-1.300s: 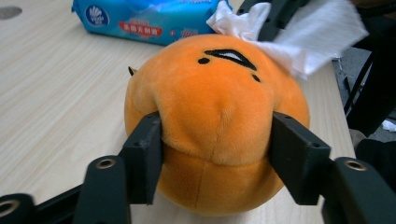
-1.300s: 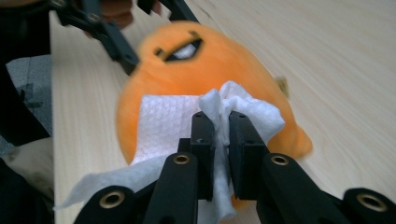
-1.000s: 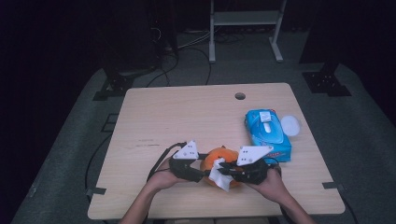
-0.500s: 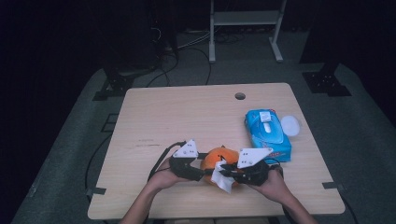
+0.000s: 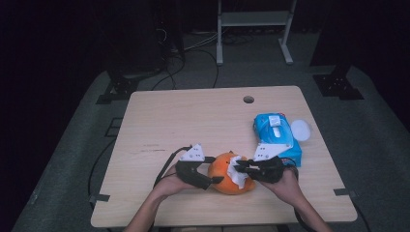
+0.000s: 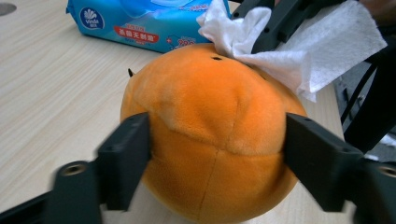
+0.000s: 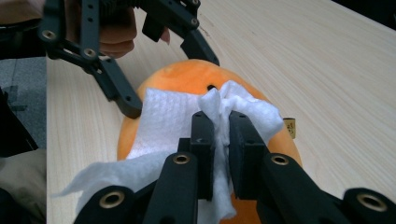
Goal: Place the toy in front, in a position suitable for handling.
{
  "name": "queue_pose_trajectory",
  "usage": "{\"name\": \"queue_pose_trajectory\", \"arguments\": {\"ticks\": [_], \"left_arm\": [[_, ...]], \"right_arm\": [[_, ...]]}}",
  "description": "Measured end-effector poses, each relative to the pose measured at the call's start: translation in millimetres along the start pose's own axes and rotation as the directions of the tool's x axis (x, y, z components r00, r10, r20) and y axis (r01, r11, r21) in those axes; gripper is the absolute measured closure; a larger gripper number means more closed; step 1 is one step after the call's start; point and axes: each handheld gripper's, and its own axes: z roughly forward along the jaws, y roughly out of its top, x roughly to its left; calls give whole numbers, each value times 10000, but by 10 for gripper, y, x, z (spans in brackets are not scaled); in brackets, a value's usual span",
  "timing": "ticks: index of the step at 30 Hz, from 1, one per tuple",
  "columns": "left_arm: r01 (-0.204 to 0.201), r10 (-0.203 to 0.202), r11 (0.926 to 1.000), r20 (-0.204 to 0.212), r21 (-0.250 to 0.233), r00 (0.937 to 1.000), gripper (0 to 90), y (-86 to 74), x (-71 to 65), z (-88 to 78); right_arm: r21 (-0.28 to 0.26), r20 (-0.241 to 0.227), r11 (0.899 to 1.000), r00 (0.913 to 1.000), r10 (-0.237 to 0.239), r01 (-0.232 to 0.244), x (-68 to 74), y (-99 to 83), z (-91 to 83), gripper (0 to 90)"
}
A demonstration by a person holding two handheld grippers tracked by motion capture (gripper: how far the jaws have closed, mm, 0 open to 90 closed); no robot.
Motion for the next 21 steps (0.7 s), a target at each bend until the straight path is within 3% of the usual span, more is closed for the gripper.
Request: {"name": "queue_pose_trajectory", "arguments": {"ticks": [2,4,5,7,9,12,14,15,16,18,21], "left_arm": [[-353,353,9994,-67,-44,9994,330,21,-30,-11],[-1042,1042,9945,-11,-75,9946,365,55,-104,3],[-1461,1461,9893,-35,35,9893,370,70,-157,20],[-2489,2494,9675,-77,458,9684,384,94,-254,36],[-2590,2601,9643,-128,561,9655,387,95,-270,29],[-2683,2686,9619,11,524,9633,392,68,-263,25],[-2520,2521,9665,39,491,9677,386,54,-246,24],[-2269,2269,9729,50,449,9739,343,51,-231,28],[-2051,2049,9777,80,451,9787,343,51,-211,30],[-1126,1118,9933,315,256,9932,263,57,-160,37],[-166,166,9999,456,-17,9988,189,97,-138,21]], "right_arm": [[-94,42,9999,9999,-106,106,41,31,-21,804],[-284,-216,9992,9993,-297,291,111,83,-31,803],[-390,-396,9985,9985,-389,374,154,112,-19,804],[-342,-581,9976,9963,-626,607,249,163,21,804],[-358,-615,9972,9958,-679,657,275,184,39,805],[-382,-172,9982,9987,-477,470,175,171,5,805],[-223,368,9995,9991,-220,229,52,121,-31,804],[43,456,9999,9989,118,-120,-48,41,-29,804],[43,456,9999,9989,118,-120,-48,41,-29,804],[159,346,9993,9989,328,-334,-77,-18,-15,804],[232,360,9994,9990,249,-258,-42,-26,-15,804]]}}
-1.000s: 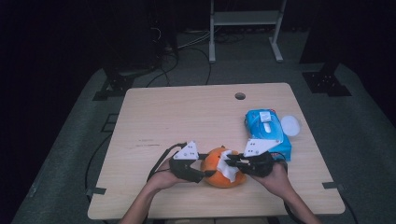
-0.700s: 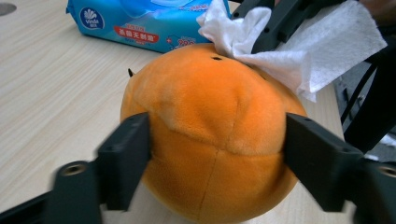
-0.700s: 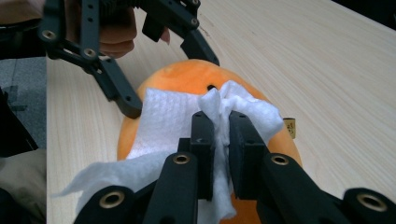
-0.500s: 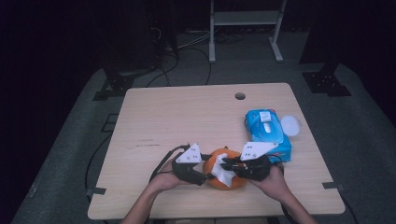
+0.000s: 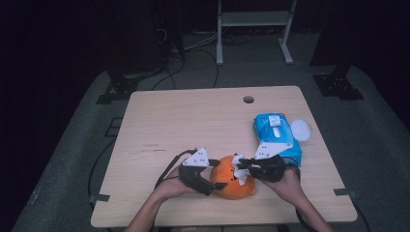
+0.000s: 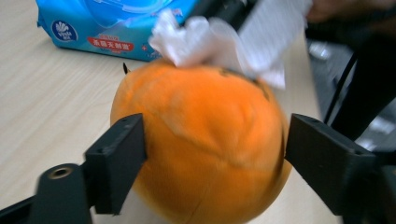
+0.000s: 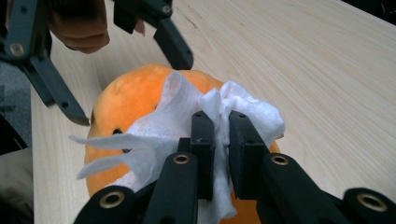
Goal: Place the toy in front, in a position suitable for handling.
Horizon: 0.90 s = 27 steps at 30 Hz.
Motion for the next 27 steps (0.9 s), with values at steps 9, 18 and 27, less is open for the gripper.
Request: {"name": "queue_pose_trajectory", "arguments": {"ticks": [9,18,27], "left_arm": [[-681,687,9966,-121,469,9976,348,3,-69,19],[-2344,2365,9670,-97,1002,9716,379,34,-227,42],[-749,776,9945,-352,726,9964,194,69,-126,61]], "right_arm": [[168,-262,9983,9981,-553,558,143,64,-73,803],[-154,-1079,9957,9898,-929,918,278,192,6,803],[220,-424,9990,9984,-381,391,65,46,-45,804]]}}
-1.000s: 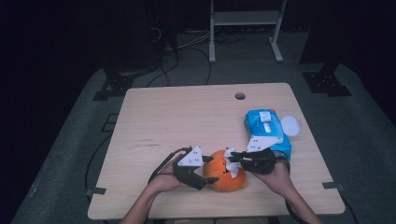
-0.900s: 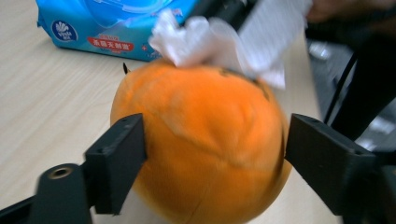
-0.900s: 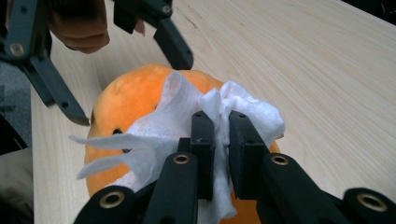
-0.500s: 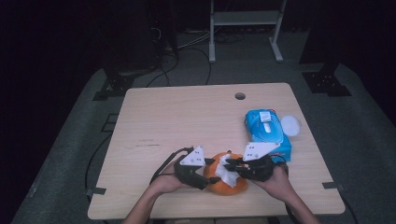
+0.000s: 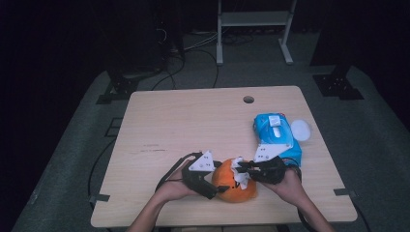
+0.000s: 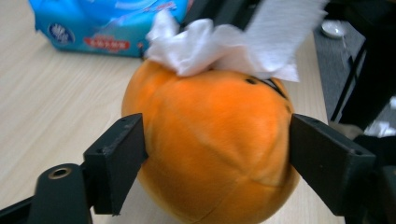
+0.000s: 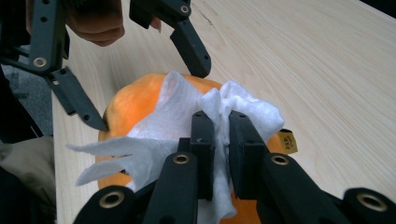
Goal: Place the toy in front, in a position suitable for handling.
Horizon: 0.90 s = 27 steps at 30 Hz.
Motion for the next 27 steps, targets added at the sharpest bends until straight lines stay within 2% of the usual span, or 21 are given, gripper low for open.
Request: {"name": "queue_pose_trajectory", "arguments": {"ticks": [1,2,5,7,10,13,15,20,23,27], "left_arm": [[130,-130,9999,92,-64,9999,204,-4,5,5],[76,-75,9999,137,-83,9999,242,-8,2,3],[-467,466,9989,62,33,9989,340,0,-38,-9],[-853,853,9963,69,97,9963,362,2,-63,-12],[-1500,1499,9885,85,171,9887,374,20,-111,-7],[-1891,1893,9814,-13,339,9819,382,22,-153,-5],[-1896,1897,9813,-6,328,9818,384,1,-139,-7],[-1732,1732,9846,36,231,9849,383,-28,-100,-4],[-1644,1643,9863,67,114,9864,376,-27,-87,16],[-1734,1733,9848,92,124,9848,377,-41,-85,17]], "right_arm": [[40,39,10000,10000,-68,67,-1,3,-9,804],[88,52,9999,10000,-51,51,5,6,-17,804],[58,-50,10000,10000,-61,61,33,28,-38,804],[-73,-154,9997,9996,-217,215,79,65,-48,803],[-411,-581,9979,9969,-533,510,201,155,-29,803],[-359,-511,9967,9959,-743,725,243,190,16,804],[-361,-575,9981,9970,-518,497,196,172,28,804],[22,99,10000,9999,-92,92,0,67,-13,804],[-19,128,9997,9996,243,-242,-93,-6,-43,804],[-228,21,9997,10000,-4,4,3,41,-39,803]]}}
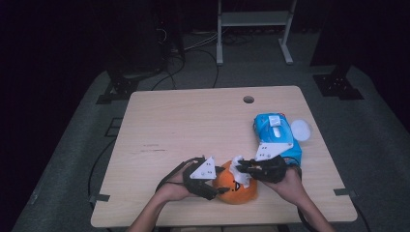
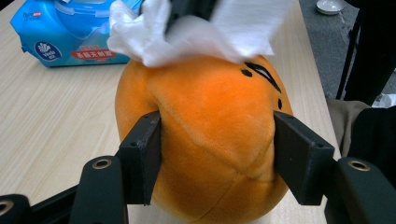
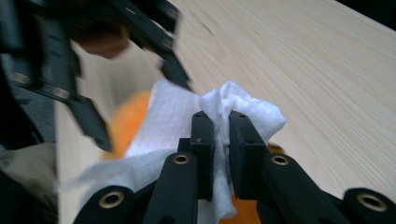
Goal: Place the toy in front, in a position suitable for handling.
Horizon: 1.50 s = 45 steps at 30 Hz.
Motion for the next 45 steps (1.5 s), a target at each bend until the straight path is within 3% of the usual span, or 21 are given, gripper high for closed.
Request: {"name": "queue_pose_trajectory", "arguments": {"ticks": [3,6,12,16,18,19,24,26,28,32,36,43,45], "left_arm": [[-72,72,10000,-4,-8,10000,377,-6,-4,-3],[-3,3,10000,26,-14,10000,377,-29,11,-19],[570,-567,9980,127,-260,9983,372,-112,92,-20],[1641,-1631,9848,222,-568,9864,220,-70,155,-30],[2134,-2099,9709,426,-1089,9768,204,-48,171,-47],[2250,-2218,9678,407,-1132,9743,229,-41,174,-46],[1828,-1816,9785,213,-954,9831,347,-51,135,-17],[1363,-1356,9869,130,-868,9907,366,-35,99,-13],[858,-853,9935,101,-743,9963,385,-11,52,0],[39,-37,9994,66,-345,10000,394,22,-19,-5],[249,-242,9989,186,-396,9995,395,-24,9,-16],[652,-642,9972,277,-365,9976,388,-129,82,-48],[772,-758,9961,338,-419,9965,359,-124,93,-54]], "right_arm": [[-291,-488,9992,9984,-270,256,98,59,38,802],[-180,-366,9995,9989,-276,270,79,63,51,803],[225,491,9989,9980,391,-402,-160,-124,8,803],[186,626,9983,9965,548,-561,-183,-165,21,803],[165,642,9980,9961,601,-613,-181,-164,23,803],[147,607,9979,9962,622,-632,-180,-164,23,803],[183,698,9989,9966,429,-443,-149,-139,15,803],[-28,619,9992,9973,404,-403,-128,-111,-4,803],[-406,167,9984,9990,407,-400,-58,-51,-8,803],[-526,-212,9985,9997,158,-169,51,3,58,802],[-402,-191,9983,9990,406,-413,-11,-36,63,803],[-22,598,9925,9907,1224,-1225,-264,-234,-17,803],[-48,611,9902,9883,1394,-1394,-282,-263,-25,803]]}}
